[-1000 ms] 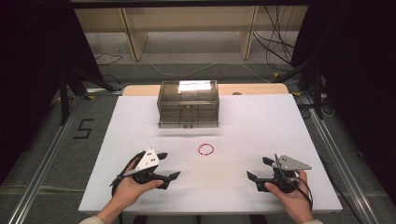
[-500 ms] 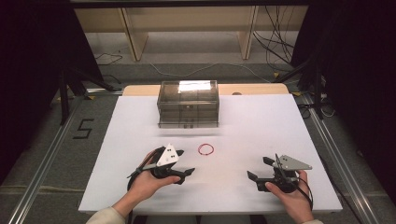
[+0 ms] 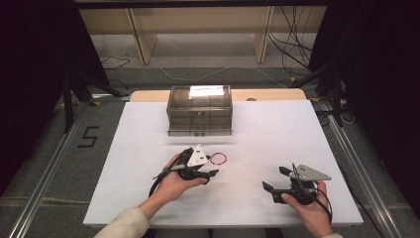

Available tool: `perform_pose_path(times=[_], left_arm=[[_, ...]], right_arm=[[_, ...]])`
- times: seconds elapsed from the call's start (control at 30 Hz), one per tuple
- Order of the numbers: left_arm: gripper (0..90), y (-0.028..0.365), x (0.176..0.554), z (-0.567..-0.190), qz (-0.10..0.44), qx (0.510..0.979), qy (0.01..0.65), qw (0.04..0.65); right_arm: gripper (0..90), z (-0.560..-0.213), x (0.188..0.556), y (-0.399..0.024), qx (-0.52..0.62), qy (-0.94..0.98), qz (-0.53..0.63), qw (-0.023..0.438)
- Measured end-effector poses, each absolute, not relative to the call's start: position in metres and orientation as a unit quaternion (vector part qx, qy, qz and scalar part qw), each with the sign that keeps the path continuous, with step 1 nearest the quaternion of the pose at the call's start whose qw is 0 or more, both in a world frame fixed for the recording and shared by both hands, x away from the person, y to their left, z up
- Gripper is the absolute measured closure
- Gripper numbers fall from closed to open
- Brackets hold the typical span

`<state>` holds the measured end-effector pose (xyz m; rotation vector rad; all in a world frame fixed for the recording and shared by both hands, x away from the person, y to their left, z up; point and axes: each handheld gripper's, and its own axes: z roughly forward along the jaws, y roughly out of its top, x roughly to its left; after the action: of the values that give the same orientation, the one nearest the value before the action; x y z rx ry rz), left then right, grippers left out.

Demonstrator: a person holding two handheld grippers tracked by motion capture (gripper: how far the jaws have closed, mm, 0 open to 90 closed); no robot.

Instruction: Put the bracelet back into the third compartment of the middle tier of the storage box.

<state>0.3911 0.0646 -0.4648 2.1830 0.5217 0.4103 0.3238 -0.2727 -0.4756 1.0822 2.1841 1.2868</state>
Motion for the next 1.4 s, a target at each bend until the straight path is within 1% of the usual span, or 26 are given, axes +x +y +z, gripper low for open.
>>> perform_pose_path(times=[0.1, 0.13, 0.3, 0.5, 0.57, 0.6, 0.77, 0.8, 0.83, 0.9, 0.93, 1.0, 1.07, 1.2, 1.33, 1.4], left_arm=[[47.7, 0.055, 0.400, -0.471, 0.151, 0.876, 0.207, 0.409], [50.4, 0.052, 0.402, -0.473, 0.151, 0.879, 0.204, 0.404], [54.4, 0.037, 0.414, -0.481, 0.151, 0.889, 0.198, 0.385], [58.2, 0.025, 0.424, -0.485, 0.148, 0.893, 0.208, 0.370], [62.9, 0.023, 0.426, -0.488, 0.139, 0.893, 0.220, 0.367], [62.9, 0.023, 0.427, -0.489, 0.136, 0.894, 0.225, 0.362], [67.3, 0.024, 0.431, -0.490, 0.103, 0.882, 0.265, 0.376], [70.3, 0.025, 0.432, -0.490, 0.099, 0.882, 0.267, 0.375], [70.3, 0.027, 0.434, -0.490, 0.096, 0.882, 0.270, 0.374], [74.5, 0.028, 0.436, -0.490, 0.091, 0.878, 0.281, 0.376], [76.8, 0.028, 0.437, -0.490, 0.090, 0.879, 0.281, 0.376], [77.6, 0.028, 0.436, -0.490, 0.094, 0.880, 0.277, 0.374], [80.3, 0.027, 0.436, -0.490, 0.097, 0.881, 0.275, 0.373], [83.6, 0.027, 0.436, -0.490, 0.092, 0.881, 0.278, 0.372], [89.4, 0.026, 0.435, -0.490, 0.091, 0.882, 0.276, 0.372], [89.5, 0.026, 0.435, -0.490, 0.092, 0.881, 0.277, 0.373]], right_arm=[[16.5, -0.475, 0.324, -0.273, 0.385, 0.778, 0.459, 0.192], [16.5, -0.476, 0.324, -0.273, 0.383, 0.777, 0.462, 0.193], [16.5, -0.475, 0.324, -0.273, 0.385, 0.777, 0.460, 0.193], [16.5, -0.475, 0.324, -0.274, 0.385, 0.776, 0.460, 0.193], [16.5, -0.475, 0.323, -0.274, 0.386, 0.776, 0.460, 0.193], [16.5, -0.475, 0.323, -0.274, 0.386, 0.776, 0.460, 0.193], [16.5, -0.475, 0.324, -0.274, 0.384, 0.776, 0.461, 0.193], [16.5, -0.475, 0.324, -0.274, 0.384, 0.777, 0.461, 0.193], [16.5, -0.475, 0.324, -0.274, 0.384, 0.777, 0.461, 0.193], [16.5, -0.475, 0.324, -0.273, 0.384, 0.777, 0.460, 0.193], [16.5, -0.474, 0.323, -0.273, 0.383, 0.777, 0.461, 0.194], [16.5, -0.474, 0.323, -0.273, 0.384, 0.777, 0.460, 0.194], [16.5, -0.475, 0.324, -0.273, 0.384, 0.777, 0.460, 0.194], [16.5, -0.475, 0.324, -0.273, 0.384, 0.776, 0.461, 0.193], [16.5, -0.475, 0.323, -0.273, 0.384, 0.777, 0.461, 0.192], [16.5, -0.475, 0.323, -0.273, 0.384, 0.776, 0.461, 0.192]])
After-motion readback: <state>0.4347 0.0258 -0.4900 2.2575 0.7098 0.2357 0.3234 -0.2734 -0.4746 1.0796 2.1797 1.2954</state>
